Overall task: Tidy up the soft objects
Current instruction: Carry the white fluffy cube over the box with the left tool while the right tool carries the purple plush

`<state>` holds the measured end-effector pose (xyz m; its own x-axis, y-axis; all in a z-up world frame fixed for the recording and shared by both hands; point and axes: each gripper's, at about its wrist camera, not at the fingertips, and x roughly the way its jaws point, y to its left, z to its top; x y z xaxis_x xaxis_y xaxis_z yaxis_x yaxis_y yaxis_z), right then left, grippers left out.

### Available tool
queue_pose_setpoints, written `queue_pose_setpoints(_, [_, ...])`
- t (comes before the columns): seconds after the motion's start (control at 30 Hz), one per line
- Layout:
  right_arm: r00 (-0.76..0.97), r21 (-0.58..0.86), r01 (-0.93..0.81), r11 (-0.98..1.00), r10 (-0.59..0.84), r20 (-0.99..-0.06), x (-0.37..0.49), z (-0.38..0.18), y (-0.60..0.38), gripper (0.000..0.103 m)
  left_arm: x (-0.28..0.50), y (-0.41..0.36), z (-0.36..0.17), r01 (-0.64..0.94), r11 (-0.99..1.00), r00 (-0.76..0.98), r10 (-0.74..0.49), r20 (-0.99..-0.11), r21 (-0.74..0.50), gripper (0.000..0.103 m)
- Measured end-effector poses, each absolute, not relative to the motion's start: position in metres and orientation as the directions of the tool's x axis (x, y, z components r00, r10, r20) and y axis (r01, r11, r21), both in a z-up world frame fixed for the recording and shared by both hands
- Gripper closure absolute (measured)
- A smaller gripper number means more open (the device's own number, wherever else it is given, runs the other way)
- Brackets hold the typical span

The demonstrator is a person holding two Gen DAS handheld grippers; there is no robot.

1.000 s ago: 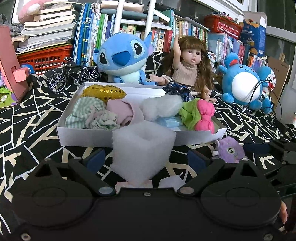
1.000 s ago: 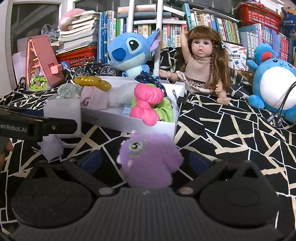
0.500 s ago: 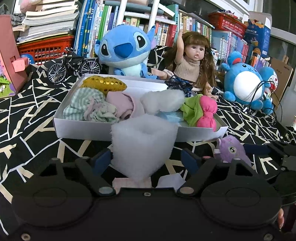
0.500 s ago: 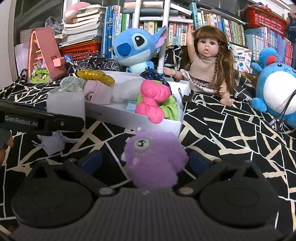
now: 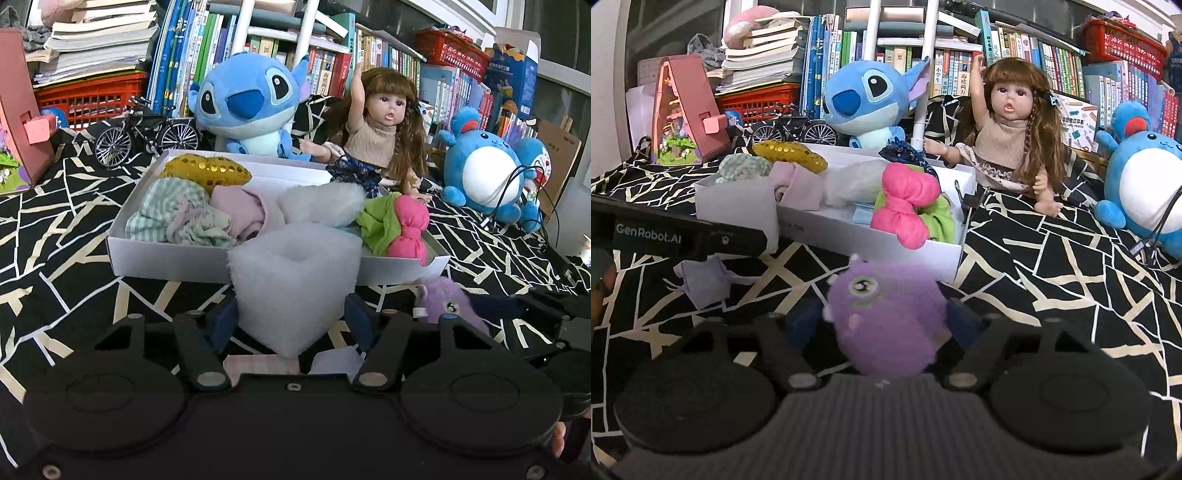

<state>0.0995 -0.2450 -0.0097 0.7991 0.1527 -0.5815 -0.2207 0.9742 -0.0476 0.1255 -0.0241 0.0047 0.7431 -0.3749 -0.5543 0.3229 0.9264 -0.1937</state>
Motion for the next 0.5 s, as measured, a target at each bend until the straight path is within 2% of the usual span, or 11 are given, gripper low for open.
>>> queue_pose_setpoints(0.1, [0.8,-0.042,-0.222,0.974,0.157,-0.579,0.098,-0.009,-0.244,0.037,0.123,-0.024,0.008,0.328,0.925,0.75,-0.378,-0.543,-0.191,0.043])
queue_pose_setpoints(0.5, [0.809,-0.043,-0.247,0.968,0.181,-0.559,0.093,-0.001,-0.235,0.039,0.116,-0.018,0.023,0.341,0.919,0.766,-0.393,-0.508,-0.197,0.044])
